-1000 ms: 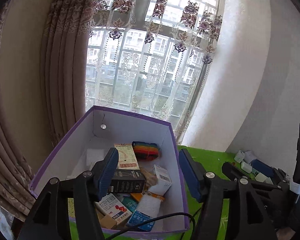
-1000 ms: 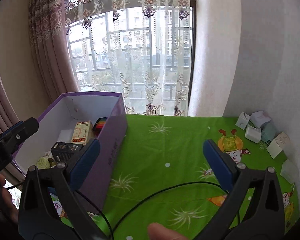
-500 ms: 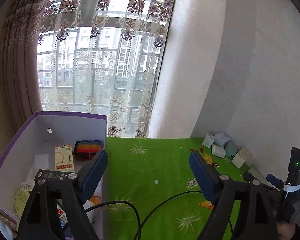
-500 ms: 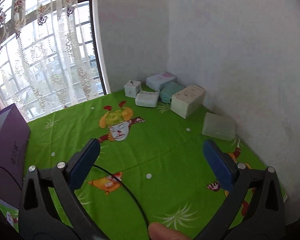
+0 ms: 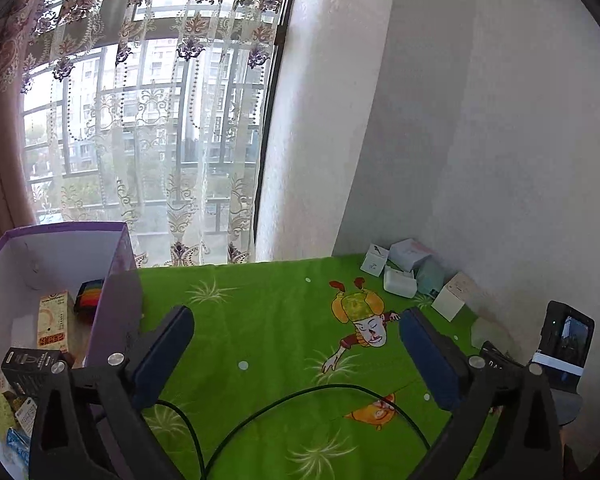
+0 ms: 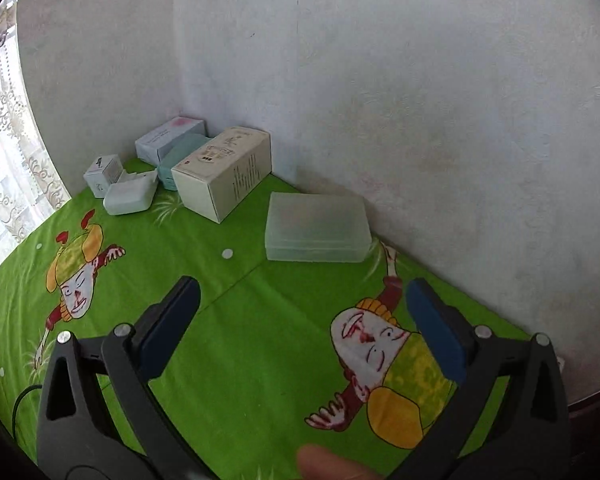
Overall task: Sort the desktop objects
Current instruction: 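Move both grippers back toward the pile of items, then grasp the white plastic holder with the left gripper while the right grasps the frosted plastic case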
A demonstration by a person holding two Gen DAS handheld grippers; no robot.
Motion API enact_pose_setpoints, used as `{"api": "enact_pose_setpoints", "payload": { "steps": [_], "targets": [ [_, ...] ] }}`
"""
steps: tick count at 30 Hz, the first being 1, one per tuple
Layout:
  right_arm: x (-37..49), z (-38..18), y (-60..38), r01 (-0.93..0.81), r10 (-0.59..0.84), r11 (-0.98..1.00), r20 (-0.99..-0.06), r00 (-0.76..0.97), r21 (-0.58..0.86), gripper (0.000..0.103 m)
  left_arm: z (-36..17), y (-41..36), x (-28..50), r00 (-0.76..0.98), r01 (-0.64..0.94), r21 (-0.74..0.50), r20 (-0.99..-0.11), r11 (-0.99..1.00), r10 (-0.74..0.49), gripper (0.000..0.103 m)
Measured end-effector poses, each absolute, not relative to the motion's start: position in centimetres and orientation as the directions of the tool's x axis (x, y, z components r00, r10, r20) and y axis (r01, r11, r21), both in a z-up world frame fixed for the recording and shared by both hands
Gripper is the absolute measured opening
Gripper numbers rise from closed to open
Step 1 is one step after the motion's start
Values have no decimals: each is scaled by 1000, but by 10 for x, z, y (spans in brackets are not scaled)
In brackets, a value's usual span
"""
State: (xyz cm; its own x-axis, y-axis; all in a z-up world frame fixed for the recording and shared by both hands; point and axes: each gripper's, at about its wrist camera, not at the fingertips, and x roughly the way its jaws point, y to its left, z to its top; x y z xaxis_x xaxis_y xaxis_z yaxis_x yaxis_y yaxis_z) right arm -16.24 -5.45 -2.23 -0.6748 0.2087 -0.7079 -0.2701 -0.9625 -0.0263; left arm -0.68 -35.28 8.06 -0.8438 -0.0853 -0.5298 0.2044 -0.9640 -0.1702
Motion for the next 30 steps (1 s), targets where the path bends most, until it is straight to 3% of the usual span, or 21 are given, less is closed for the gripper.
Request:
{"api": "enact_pose_setpoints", "payload": {
  "steps": [17, 23, 30],
  "targets": [
    [-228, -53, -28, -297, 223, -954, -754, -619, -38, 103, 59, -318, -64, -807, 140, -125, -589, -982, -40, 103],
    [-241, -66, -29, -287, 209, -957, -780, -590, -39, 103, 50, -294, -103, -816, 26, -109, -576, -994, 42, 103],
    [-247, -70, -30, -288, 215, -956, -799, -561, -55, 103, 7, -251, -179, -756, -139, -83, -635, -987, 160, 103]
  ]
}}
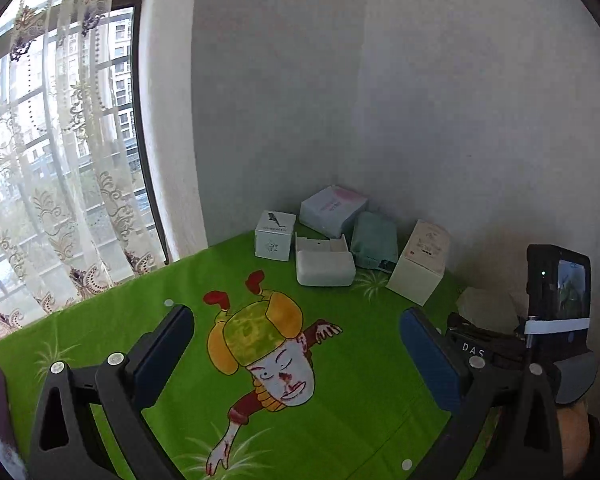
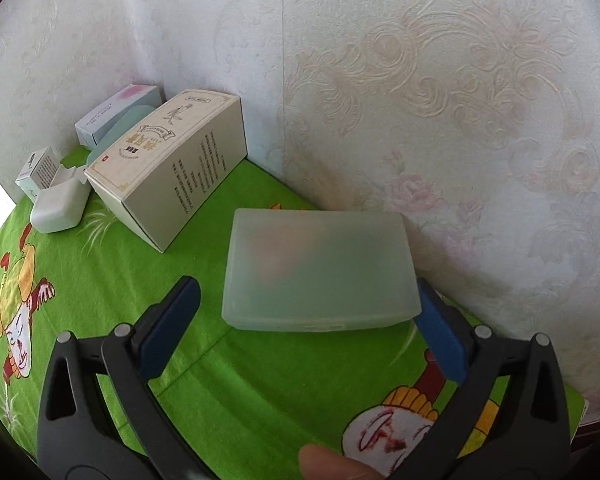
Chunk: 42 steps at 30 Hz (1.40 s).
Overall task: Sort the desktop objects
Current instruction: 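Grasp the white plastic holder with the left gripper while the right grasps the frosted plastic case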
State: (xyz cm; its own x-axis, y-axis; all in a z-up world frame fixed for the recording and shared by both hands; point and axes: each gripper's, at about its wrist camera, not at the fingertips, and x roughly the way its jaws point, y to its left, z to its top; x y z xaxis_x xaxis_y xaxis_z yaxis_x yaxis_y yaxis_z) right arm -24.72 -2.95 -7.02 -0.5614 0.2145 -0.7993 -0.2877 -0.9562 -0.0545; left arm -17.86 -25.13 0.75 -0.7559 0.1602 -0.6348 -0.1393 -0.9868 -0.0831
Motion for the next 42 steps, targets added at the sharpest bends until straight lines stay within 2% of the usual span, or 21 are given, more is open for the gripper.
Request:
{"api": "enact_pose_setpoints", "payload": {
  "steps": [5, 12, 19, 20, 23, 25, 26, 34, 42],
  "targets": [
    [-249, -71, -29, -291, 218, -955, -805, -551, -60, 102, -18, -233, -225, -705, -186, -92, -681, -978, 198, 103],
    [-249, -71, -32, -296, 233, -952, -803, -548, -75, 102, -48, -217, -277, -645, -198, -79, -740, -977, 191, 103],
    [-248, -70, -33, -292, 220, -955, -799, -559, -59, 92, -60, -203, -300, -617, -182, -59, -770, -982, 161, 103],
    [-247, -70, -32, -291, 215, -955, -800, -561, -53, 90, -62, -201, -303, -614, -177, -44, -776, -983, 145, 101],
    [-245, -69, -32, -291, 213, -955, -797, -566, -49, 83, -69, -197, -311, -586, -177, -42, -798, -983, 140, 79],
    [-234, -66, -29, -290, 216, -956, -794, -568, -53, 83, -68, -193, -310, -595, -177, -8, -795, -984, 114, 66],
    [-237, -67, -24, -289, 214, -956, -794, -569, -51, 83, -67, -191, -310, -594, -181, -9, -796, -984, 116, 64],
    [-226, -67, -31, -281, 219, -958, -788, -575, -62, 82, -61, -190, -281, -590, -167, -9, -800, -986, 107, 64],
    [-190, -44, -37, -225, 170, -974, -767, -619, -35, 82, -25, -217, -207, -657, -31, -9, -753, -999, 27, 64]
  ]
}}
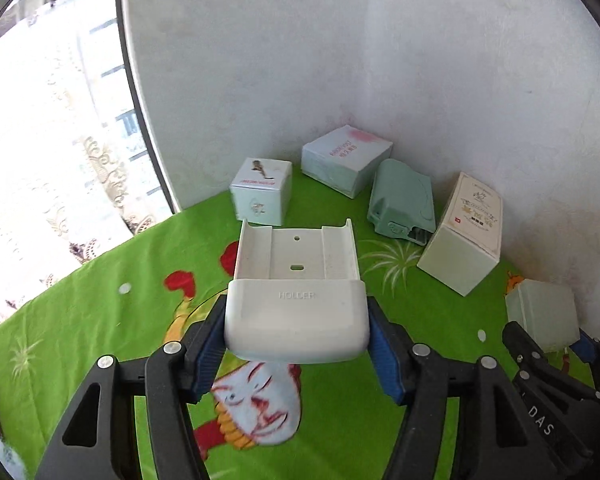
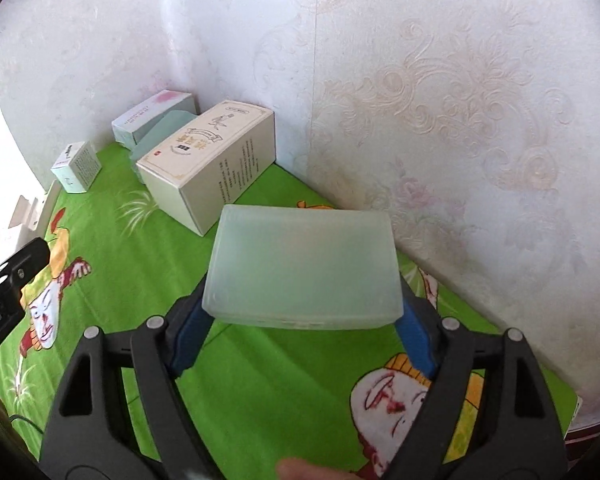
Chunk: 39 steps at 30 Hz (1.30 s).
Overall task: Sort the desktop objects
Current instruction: 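Grasp the white plastic holder with the left gripper while the right grasps the frosted plastic case, then carry the white holder and frosted case into the purple box and release them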
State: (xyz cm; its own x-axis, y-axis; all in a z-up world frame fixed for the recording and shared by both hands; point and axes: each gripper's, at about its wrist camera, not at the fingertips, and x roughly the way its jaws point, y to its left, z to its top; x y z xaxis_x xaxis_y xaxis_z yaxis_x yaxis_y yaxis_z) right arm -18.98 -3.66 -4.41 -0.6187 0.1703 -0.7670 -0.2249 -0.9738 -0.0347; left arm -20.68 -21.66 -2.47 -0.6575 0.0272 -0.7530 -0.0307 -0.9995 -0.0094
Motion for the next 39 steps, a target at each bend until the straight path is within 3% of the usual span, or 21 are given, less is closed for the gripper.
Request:
{"api": "enact_pose_setpoints", "payload": {
  "steps": [21, 39],
  "targets": [
    [-83, 53, -180, 97, -78, -995, -630, -773, 4, 82, 84, -383, 11, -764, 391, -102, -590, -915, -261, 64],
    [8, 79, -383, 542, -417, -838, -574, -705, -58, 83, 83, -530, 131, -690, 650, -198, -559, -734, -461, 64]
  ]
}}
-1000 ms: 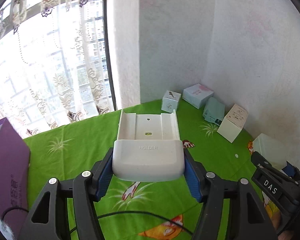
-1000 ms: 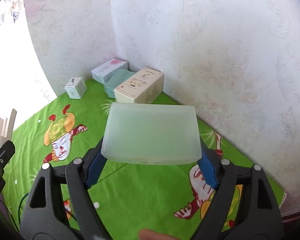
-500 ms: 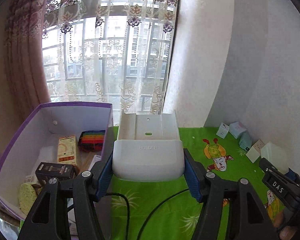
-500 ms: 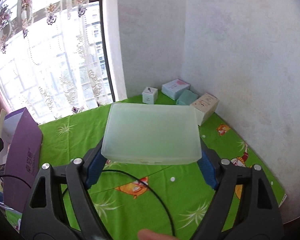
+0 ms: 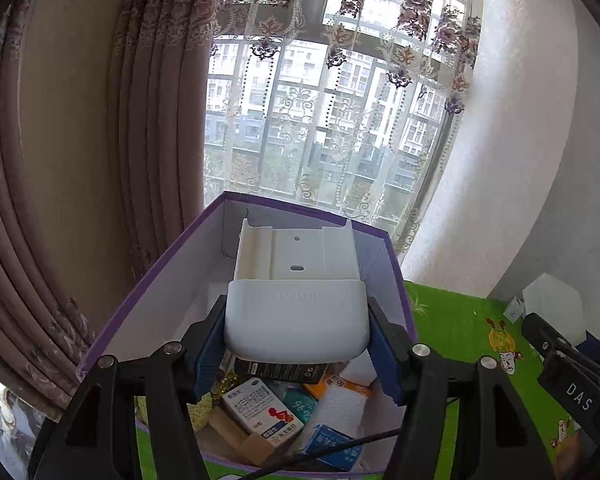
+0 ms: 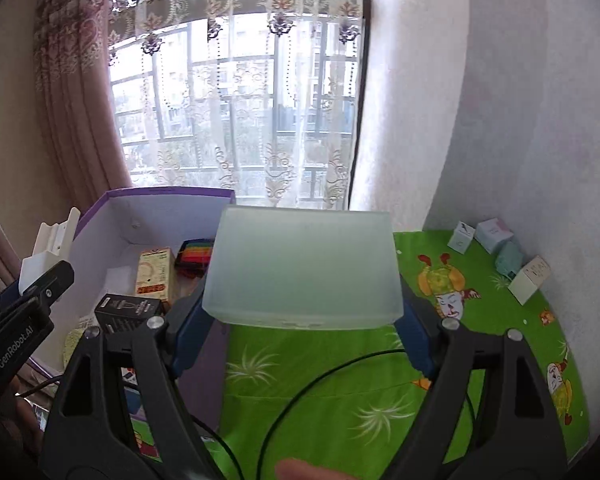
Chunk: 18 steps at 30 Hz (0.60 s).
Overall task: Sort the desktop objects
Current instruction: 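Carry the white holder and frosted case into the purple box and release them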
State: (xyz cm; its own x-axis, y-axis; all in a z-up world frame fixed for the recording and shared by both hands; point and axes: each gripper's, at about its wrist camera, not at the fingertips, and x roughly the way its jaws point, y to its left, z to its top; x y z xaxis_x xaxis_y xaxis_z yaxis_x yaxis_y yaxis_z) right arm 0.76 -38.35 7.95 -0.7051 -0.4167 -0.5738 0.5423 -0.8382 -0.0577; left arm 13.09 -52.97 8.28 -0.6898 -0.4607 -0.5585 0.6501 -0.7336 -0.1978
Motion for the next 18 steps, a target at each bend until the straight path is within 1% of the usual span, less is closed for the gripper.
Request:
{"api": "enact_pose_setpoints", "payload": {
  "steps": [6, 12, 13, 14, 18],
  "targets": [
    [20, 66, -439, 646, -478, -757, -596, -645, -93, 83, 81, -564, 149, -674, 682, -219, -559, -698, -483, 64],
    [23, 56, -465, 694, -500, -712, -618, -607, -107, 83, 79, -582, 154, -663, 697, -221, -562, -682, -495, 64],
    [24, 56, -467, 698, -499, -707, -618, -607, -114, 88, 78, -584, 155, -662, 698, -223, -564, -681, -494, 64],
    [25, 56, -466, 705, -505, -700, -619, -601, -113, 98, 77, -586, 155, -661, 699, -225, -568, -679, -491, 64],
    [23, 57, -461, 695, -503, -710, -610, -613, -113, 102, 75, -587, 156, -669, 691, -236, -568, -683, -480, 67]
  ]
}}
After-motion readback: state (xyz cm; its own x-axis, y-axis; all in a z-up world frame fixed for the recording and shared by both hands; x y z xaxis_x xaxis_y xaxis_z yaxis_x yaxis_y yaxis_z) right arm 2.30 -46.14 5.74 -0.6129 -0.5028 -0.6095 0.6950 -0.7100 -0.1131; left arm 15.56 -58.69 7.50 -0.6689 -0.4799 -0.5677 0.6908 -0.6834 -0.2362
